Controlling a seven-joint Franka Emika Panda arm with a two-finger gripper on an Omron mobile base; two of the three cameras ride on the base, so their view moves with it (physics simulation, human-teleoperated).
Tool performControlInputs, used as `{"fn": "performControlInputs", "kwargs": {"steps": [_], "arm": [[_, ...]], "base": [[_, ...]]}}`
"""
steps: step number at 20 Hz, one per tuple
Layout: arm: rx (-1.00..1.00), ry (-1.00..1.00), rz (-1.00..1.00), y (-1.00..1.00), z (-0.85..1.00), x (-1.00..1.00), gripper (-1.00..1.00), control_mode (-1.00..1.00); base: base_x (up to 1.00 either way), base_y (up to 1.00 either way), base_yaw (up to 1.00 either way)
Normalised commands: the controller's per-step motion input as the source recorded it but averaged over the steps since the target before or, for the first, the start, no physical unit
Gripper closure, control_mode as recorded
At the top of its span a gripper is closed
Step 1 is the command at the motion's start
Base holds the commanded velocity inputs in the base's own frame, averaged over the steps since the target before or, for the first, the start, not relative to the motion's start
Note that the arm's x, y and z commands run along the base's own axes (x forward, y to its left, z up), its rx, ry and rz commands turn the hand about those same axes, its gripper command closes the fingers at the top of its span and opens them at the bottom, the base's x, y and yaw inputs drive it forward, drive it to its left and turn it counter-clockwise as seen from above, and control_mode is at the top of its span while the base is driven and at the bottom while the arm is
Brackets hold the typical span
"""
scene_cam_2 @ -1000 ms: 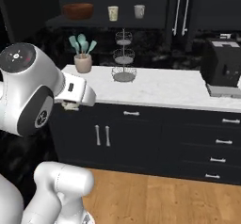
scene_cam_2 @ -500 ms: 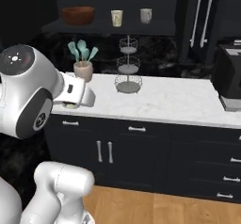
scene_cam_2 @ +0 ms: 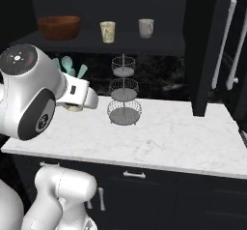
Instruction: Gather all objects into one cabinet and sort the glasses and bowls to opposite sides.
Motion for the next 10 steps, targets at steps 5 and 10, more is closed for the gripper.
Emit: {"fn": "performControlInputs", "kwargs": {"steps": [5, 10], "arm": [[0.0, 0.0, 0.0, 0.0, 0.0, 0.0, 1.0, 1.0], [0.0, 0.0, 0.0, 0.0, 0.0, 0.0, 1.0, 1.0]], "base": [[1.0, -0.11, 0.0], [0.97, -0.27, 0.0]]}}
